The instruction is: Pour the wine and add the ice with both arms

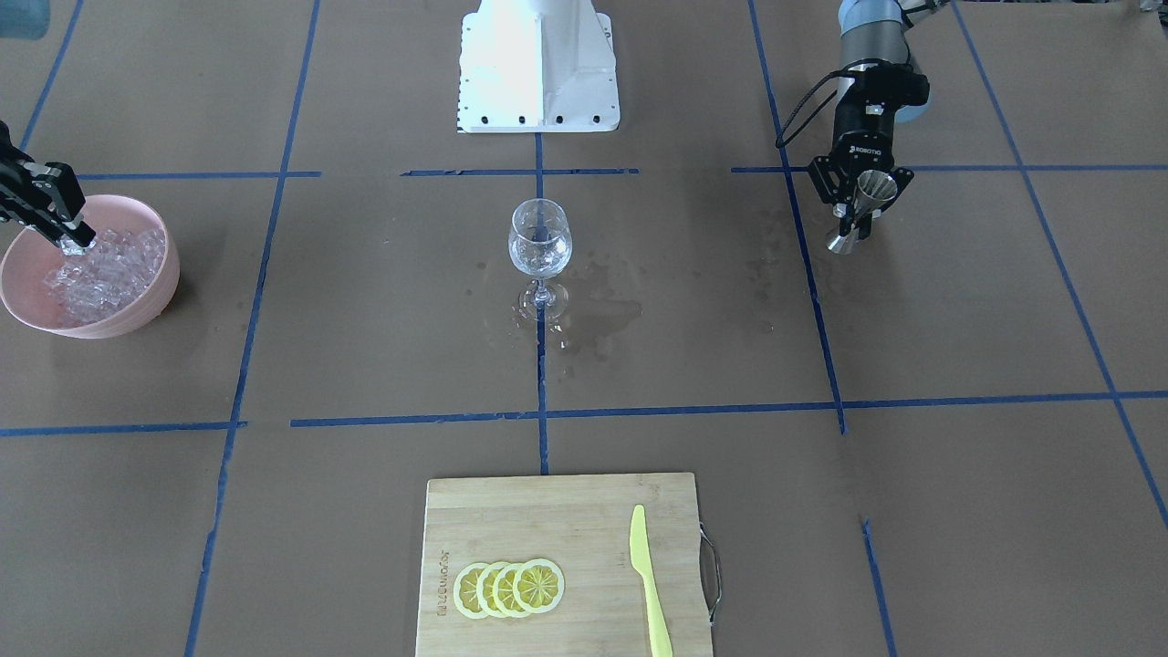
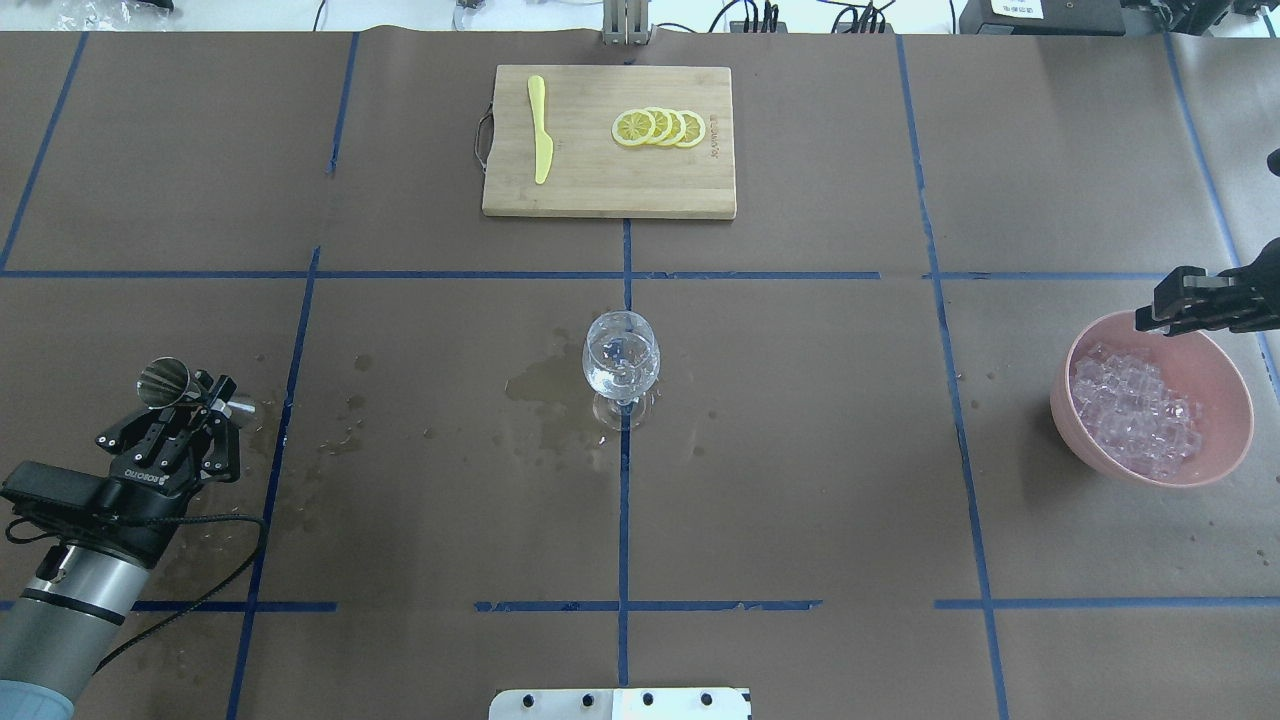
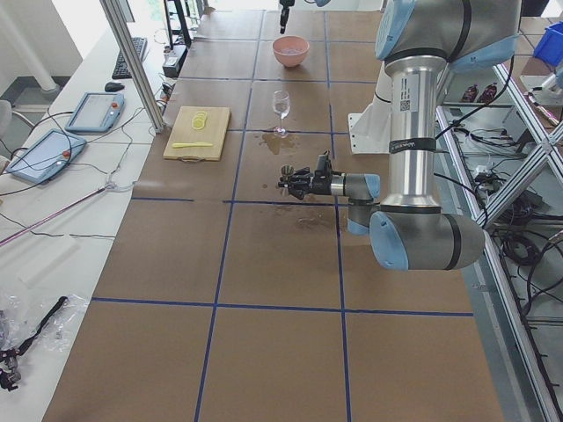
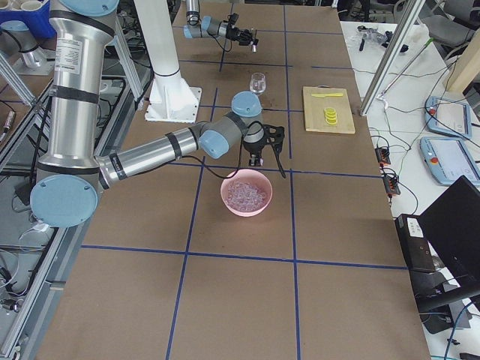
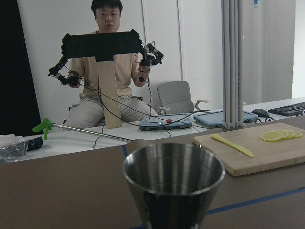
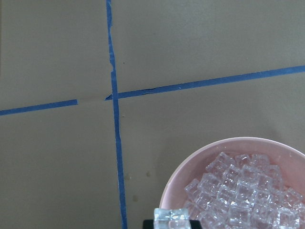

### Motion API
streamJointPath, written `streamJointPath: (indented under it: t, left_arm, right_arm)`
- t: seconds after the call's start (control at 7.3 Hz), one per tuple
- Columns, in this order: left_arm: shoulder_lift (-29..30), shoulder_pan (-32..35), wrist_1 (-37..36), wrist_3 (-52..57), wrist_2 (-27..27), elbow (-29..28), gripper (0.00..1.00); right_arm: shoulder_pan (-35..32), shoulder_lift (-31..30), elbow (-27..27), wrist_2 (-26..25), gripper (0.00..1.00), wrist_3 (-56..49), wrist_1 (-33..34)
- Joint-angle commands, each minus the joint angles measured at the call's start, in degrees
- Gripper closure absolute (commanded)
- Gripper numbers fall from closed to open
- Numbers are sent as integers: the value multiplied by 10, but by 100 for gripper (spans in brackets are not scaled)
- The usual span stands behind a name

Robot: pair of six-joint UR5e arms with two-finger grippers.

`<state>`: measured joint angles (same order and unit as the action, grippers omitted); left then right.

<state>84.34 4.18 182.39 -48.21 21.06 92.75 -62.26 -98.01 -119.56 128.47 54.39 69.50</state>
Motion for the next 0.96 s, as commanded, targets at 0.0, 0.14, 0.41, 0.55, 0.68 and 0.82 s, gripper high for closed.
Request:
streamJointPath:
  t: [0.0,0.14,0.41,0.55,0.68,0.82]
  left_arm:
    - [6,-7,-21,-82,-1,-8,100]
    - [28,-7,-22,-93,-6,-48,100]
    - [50,-7,-41,-93,-24,-78,100]
    - [50,-7,-42,-93,-24,-81,100]
    - [50,-5,-45,-93,-25,-83,100]
    - [48,-5,-46,-91,-25,-85,100]
  right_arm:
    - [-1,6,-21,12,100,21,-1]
    - [0,7,-34,13,100,23,-1]
    - [0,8,-61,17,100,45,-8]
    - [0,9,-60,32,100,68,-34]
    - [0,8,-54,33,100,96,-71]
    - [0,8,-55,33,100,102,-75]
